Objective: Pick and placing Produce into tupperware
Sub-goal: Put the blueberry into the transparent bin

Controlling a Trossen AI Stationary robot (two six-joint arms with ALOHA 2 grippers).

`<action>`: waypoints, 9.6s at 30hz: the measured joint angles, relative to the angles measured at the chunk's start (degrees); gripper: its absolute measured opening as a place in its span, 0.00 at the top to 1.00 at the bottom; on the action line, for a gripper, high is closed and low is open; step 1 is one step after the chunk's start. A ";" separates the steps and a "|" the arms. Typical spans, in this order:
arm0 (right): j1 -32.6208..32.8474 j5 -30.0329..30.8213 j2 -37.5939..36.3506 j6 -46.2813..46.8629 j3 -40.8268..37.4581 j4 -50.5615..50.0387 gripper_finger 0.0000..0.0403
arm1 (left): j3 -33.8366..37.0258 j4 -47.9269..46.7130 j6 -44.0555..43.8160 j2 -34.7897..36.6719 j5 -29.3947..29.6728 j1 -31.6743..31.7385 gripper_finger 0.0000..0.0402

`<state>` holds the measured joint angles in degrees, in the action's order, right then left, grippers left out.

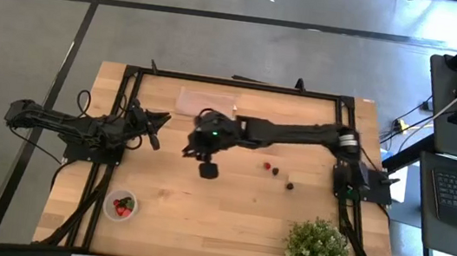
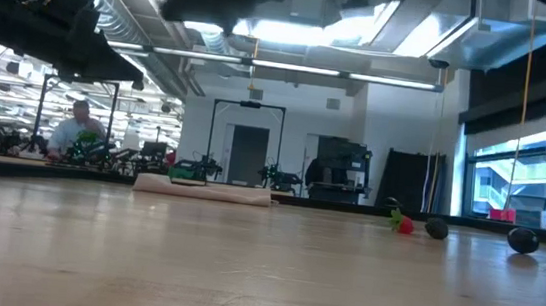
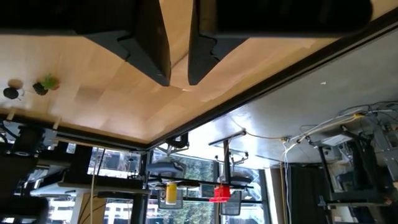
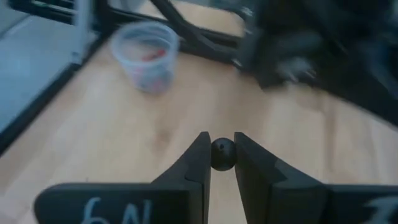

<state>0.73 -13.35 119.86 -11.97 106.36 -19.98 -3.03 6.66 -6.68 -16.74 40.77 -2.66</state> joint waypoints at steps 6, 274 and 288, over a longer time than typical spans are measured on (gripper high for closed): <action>0.79 -4.87 8.28 -2.02 14.88 -6.58 0.86 | 0.00 -0.52 -0.57 0.01 -0.01 0.02 0.84; 3.59 37.38 -87.37 20.73 -88.12 31.23 0.33 | -10.43 50.52 -15.95 -90.17 -14.19 -29.57 0.70; 3.57 37.40 -87.37 20.72 -88.11 31.23 0.33 | -10.44 50.42 -18.20 -90.17 -11.99 -29.62 0.90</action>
<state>4.29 24.05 32.49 8.75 18.26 11.25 -13.47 57.07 -24.89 -106.91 28.77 -32.28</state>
